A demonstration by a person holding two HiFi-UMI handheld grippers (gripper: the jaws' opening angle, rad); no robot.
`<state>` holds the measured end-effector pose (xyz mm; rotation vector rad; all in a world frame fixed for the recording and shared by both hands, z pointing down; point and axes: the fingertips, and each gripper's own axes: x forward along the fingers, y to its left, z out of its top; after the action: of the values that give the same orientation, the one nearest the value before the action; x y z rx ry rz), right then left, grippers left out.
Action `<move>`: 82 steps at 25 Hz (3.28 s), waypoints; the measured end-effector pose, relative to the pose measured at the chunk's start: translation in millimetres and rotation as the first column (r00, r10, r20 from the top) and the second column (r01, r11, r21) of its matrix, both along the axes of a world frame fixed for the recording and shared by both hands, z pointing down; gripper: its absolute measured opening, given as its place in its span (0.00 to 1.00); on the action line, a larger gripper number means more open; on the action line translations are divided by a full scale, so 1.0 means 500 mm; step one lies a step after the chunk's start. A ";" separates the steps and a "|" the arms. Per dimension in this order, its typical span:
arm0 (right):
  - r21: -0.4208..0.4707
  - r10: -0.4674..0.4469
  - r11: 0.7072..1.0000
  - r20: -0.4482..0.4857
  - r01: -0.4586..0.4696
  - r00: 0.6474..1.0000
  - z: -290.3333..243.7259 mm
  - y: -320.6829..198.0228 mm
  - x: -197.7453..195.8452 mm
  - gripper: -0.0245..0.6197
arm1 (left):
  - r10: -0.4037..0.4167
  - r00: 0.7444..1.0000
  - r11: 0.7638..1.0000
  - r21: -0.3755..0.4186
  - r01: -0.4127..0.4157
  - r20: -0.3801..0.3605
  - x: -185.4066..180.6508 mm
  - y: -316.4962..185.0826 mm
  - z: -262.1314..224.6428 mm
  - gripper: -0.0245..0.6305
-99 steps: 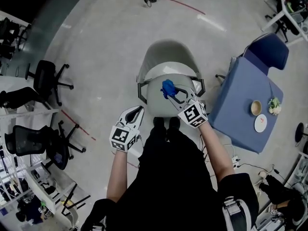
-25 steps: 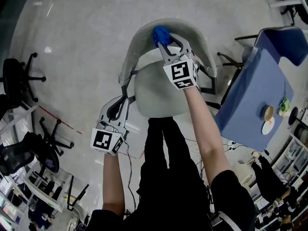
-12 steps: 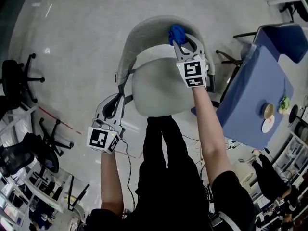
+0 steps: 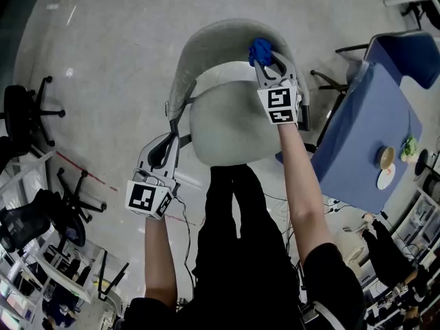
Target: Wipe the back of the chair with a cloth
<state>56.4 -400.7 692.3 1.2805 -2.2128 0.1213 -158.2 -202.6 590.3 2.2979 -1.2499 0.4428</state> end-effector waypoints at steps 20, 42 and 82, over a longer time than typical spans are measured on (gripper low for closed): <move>-0.001 -0.122 0.993 -0.006 0.122 0.993 0.105 0.001 -0.150 0.30 | 0.018 1.000 1.000 0.005 -0.017 -0.006 -0.043 -0.024 0.084 0.09; -0.019 -0.337 0.941 0.031 0.338 0.941 0.204 0.096 -0.339 0.30 | 0.006 1.000 1.000 0.001 -0.006 0.013 -0.065 -0.008 0.156 0.09; -0.067 -0.286 0.956 0.019 0.286 0.958 0.316 0.082 -0.258 0.30 | 0.038 0.999 0.999 -0.035 -0.038 0.004 -0.042 0.030 0.219 0.09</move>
<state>-72.5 -359.7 850.1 0.9120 -2.3536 0.0901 -179.0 -187.4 699.8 2.2960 -1.1930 0.4794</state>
